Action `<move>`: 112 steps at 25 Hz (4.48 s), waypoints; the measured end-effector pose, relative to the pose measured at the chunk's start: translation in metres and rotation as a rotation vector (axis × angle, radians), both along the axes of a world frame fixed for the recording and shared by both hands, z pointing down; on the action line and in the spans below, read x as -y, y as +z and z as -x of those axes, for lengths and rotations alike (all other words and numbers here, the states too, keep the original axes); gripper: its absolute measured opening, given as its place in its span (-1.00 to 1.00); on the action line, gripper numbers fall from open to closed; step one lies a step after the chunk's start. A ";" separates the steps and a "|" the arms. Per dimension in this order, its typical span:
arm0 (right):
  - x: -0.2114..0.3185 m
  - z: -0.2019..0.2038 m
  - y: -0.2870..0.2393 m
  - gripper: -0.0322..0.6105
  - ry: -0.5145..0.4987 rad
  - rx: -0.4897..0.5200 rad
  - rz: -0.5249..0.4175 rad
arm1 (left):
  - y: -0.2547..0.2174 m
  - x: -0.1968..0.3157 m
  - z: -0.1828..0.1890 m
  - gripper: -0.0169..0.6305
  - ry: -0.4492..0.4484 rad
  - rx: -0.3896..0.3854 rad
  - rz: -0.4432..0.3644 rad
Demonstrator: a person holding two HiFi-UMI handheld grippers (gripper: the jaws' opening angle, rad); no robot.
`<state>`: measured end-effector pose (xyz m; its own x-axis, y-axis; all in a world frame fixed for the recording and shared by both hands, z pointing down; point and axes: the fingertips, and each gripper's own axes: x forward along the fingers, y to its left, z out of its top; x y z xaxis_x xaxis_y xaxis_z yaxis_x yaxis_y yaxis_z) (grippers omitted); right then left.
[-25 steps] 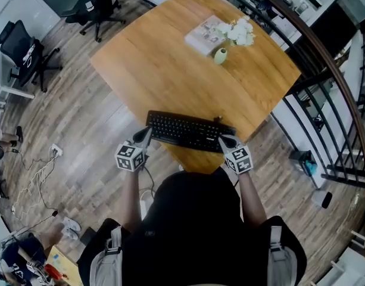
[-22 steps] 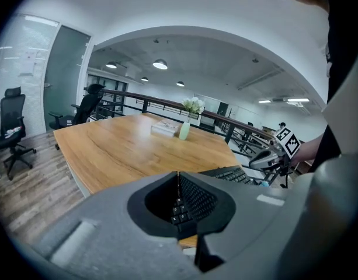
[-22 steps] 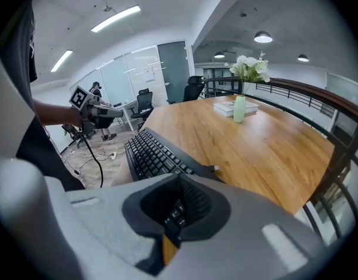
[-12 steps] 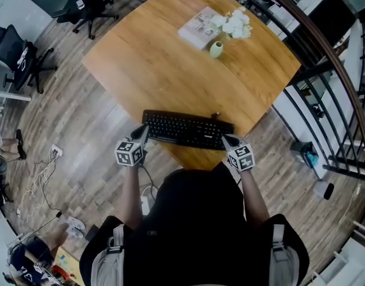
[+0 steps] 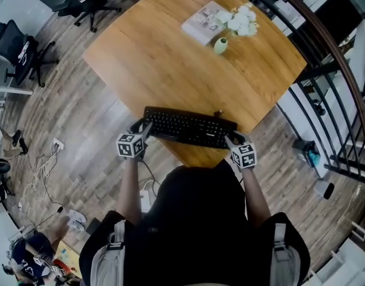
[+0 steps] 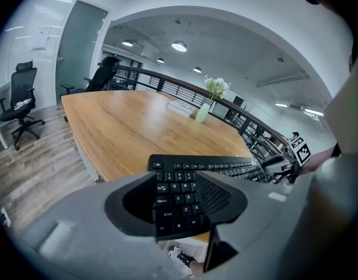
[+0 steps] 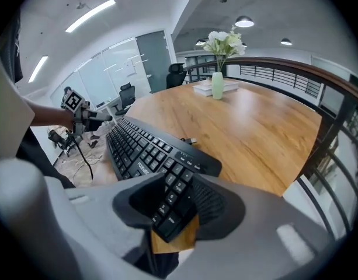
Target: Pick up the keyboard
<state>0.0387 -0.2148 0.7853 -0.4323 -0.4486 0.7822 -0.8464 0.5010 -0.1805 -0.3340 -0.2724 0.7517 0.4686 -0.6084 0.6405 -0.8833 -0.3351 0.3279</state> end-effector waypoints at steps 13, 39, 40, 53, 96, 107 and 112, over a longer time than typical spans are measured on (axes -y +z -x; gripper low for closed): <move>0.002 -0.013 0.005 -0.10 0.142 -0.004 -0.028 | 0.037 0.003 0.007 -0.07 -0.015 -0.003 0.105; 0.011 -0.015 0.026 -0.07 0.343 0.229 0.142 | 0.056 -0.010 -0.005 -0.02 0.007 -0.061 0.197; 0.012 -0.014 0.026 -0.07 0.338 0.224 0.143 | 0.057 -0.013 -0.004 -0.02 0.008 -0.058 0.200; 0.013 -0.021 0.016 -0.07 0.350 0.225 0.118 | 0.047 -0.018 -0.005 -0.03 -0.041 -0.074 0.174; 0.002 -0.020 -0.070 -0.07 0.244 0.281 -0.114 | -0.052 -0.071 -0.003 -0.02 -0.179 -0.054 -0.113; -0.006 -0.004 -0.107 -0.07 0.252 0.313 -0.188 | -0.107 -0.076 0.015 -0.03 -0.187 -0.046 -0.242; -0.007 0.004 -0.118 -0.07 0.246 0.311 -0.208 | -0.118 -0.082 0.022 -0.03 -0.200 -0.050 -0.269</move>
<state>0.0350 -0.2079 0.6676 -0.4937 -0.7015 0.5139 -0.8662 0.3443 -0.3621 -0.3562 -0.1905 0.6332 0.3495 -0.8356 0.4238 -0.9254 -0.2370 0.2958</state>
